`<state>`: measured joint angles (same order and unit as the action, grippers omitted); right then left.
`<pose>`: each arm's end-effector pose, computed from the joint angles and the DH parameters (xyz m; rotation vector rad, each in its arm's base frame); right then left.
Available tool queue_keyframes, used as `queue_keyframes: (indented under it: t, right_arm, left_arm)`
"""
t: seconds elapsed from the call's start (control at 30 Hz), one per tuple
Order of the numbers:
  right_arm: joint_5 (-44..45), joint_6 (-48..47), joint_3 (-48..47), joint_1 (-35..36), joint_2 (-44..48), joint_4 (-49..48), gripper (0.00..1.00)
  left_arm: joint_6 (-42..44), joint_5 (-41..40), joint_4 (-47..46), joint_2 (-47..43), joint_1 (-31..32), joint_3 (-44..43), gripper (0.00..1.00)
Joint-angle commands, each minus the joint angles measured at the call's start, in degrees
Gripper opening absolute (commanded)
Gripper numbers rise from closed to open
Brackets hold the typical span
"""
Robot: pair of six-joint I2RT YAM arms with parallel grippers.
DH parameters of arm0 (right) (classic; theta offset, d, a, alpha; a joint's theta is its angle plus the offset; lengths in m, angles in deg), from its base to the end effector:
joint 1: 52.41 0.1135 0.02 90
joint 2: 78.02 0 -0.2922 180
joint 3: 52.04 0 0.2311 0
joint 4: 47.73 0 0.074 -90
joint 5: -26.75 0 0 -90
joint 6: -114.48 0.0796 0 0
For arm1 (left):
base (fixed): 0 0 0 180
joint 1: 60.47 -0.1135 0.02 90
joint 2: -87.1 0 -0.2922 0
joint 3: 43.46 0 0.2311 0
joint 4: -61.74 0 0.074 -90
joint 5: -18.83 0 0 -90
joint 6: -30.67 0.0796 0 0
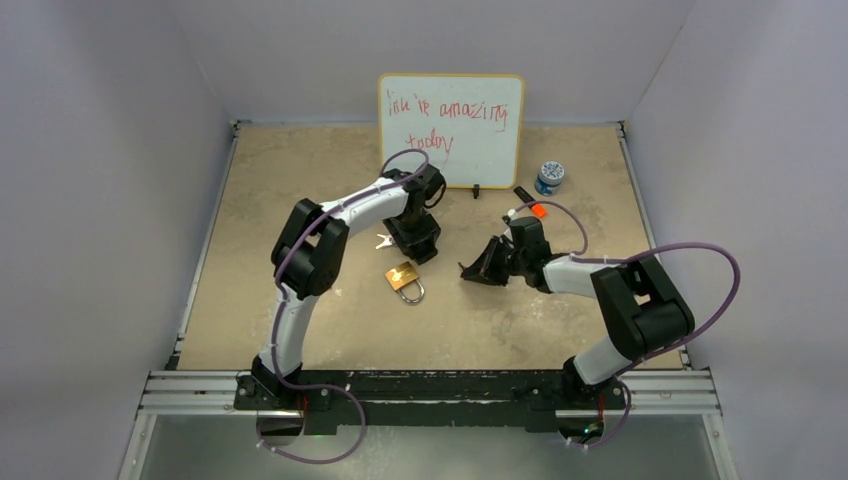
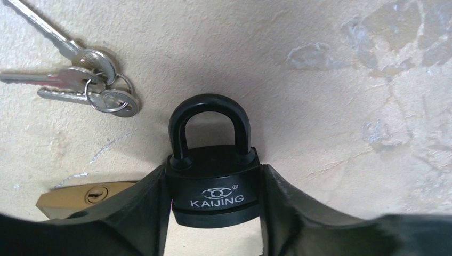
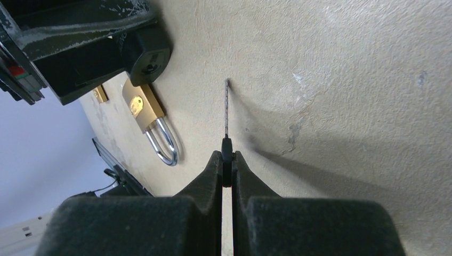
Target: Unlock with the key
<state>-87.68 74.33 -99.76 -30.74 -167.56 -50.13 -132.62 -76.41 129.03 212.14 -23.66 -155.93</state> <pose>0.2695 0.1425 0.1586 0.3512 2.4224 1.1001 0.3569 -0.2580 0.1516 -0.9386 2.8097 -0.1378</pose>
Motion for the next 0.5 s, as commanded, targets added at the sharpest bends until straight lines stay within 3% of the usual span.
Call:
queue_keyframes:
  t: [0.0,0.17,0.3,0.47]
  right_arm:
    - [-3.2,-2.1,-1.5,-0.3,-0.7,-2.4,0.0]
    - [-10.7,-2.8,1.1,0.0,0.1,-15.9,0.0]
    - [-15.9,-2.3,3.5,0.3,2.3,-24.9,0.0]
    - [-18.0,-3.2,5.1,0.8,5.7,-25.4,0.0]
  left_arm:
    - [3.4,2.7,-2.0,2.0,0.1,-0.7,0.35]
    - [4.5,11.5,-6.2,-3.3,-1.0,1.1,0.15]
    - [2.9,18.5,-8.8,-8.9,-2.5,4.0,0.12]
    - [-0.3,26.9,-12.8,-14.5,-4.5,9.2,0.09]
